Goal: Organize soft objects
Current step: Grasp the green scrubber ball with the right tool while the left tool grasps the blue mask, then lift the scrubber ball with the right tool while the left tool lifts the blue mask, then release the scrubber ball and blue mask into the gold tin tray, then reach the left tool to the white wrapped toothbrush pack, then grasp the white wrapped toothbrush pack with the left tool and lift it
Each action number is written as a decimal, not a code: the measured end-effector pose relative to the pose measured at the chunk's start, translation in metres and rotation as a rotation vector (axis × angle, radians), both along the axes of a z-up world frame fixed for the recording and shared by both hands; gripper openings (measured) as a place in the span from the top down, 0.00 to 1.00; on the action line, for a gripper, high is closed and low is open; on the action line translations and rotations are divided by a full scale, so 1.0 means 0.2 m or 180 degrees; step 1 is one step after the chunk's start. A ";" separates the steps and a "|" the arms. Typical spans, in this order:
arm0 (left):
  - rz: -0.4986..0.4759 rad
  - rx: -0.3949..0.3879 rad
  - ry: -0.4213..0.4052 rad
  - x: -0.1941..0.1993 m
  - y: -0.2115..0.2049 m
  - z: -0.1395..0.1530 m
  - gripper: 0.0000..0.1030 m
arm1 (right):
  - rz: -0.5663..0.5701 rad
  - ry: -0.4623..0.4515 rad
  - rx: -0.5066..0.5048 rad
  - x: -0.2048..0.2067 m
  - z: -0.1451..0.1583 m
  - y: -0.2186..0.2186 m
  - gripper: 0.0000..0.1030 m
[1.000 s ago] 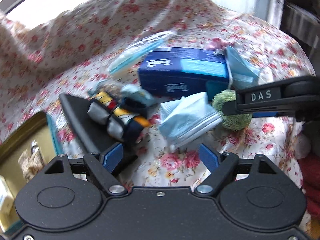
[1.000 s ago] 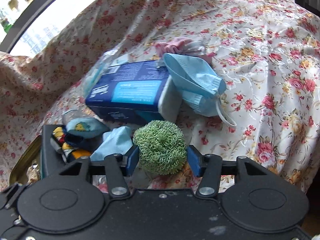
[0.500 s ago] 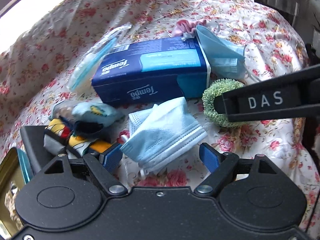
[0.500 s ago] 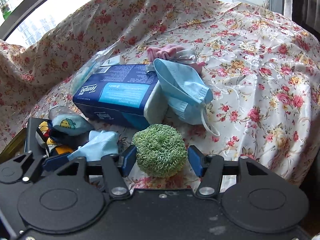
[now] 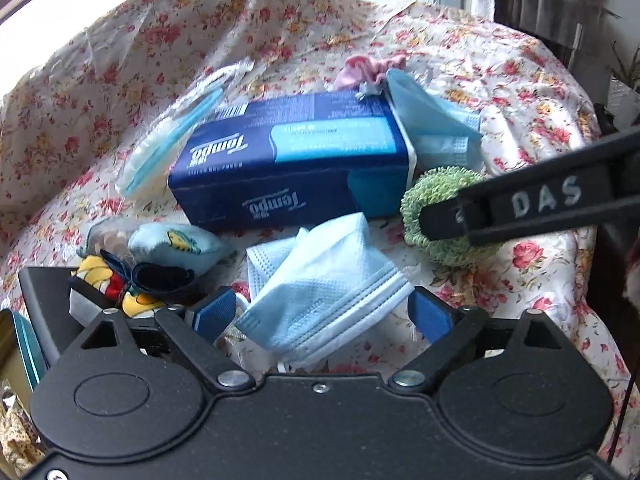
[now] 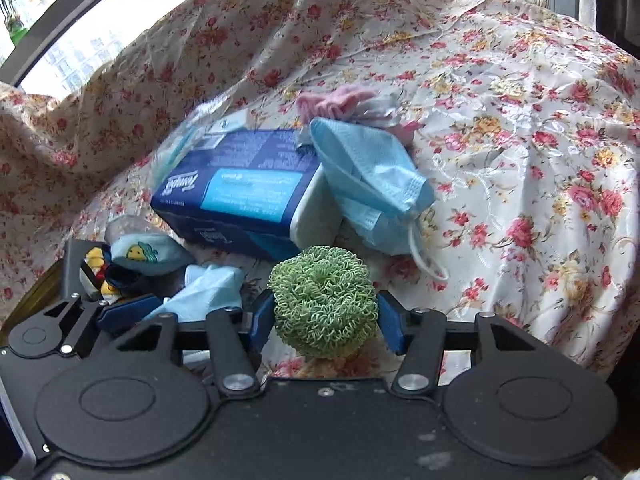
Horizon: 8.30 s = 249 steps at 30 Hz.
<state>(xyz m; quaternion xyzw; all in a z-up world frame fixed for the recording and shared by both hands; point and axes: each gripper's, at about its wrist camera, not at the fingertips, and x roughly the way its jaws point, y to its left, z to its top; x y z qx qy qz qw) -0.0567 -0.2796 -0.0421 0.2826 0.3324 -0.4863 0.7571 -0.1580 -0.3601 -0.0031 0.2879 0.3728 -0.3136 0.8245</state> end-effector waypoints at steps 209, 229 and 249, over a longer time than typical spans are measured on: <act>0.1717 -0.0410 0.0497 0.77 -0.22 0.32 0.05 | -0.0574 -0.0216 -0.0330 -0.09 0.13 -0.31 0.25; 0.2410 -0.0066 0.1294 1.07 -0.42 0.04 0.06 | -0.0557 -0.0209 -0.0229 -0.07 0.06 -0.37 0.25; 0.1778 -0.0477 0.0875 0.88 -0.27 0.30 0.39 | -0.0551 -0.0200 -0.0299 -0.11 0.09 -0.33 0.25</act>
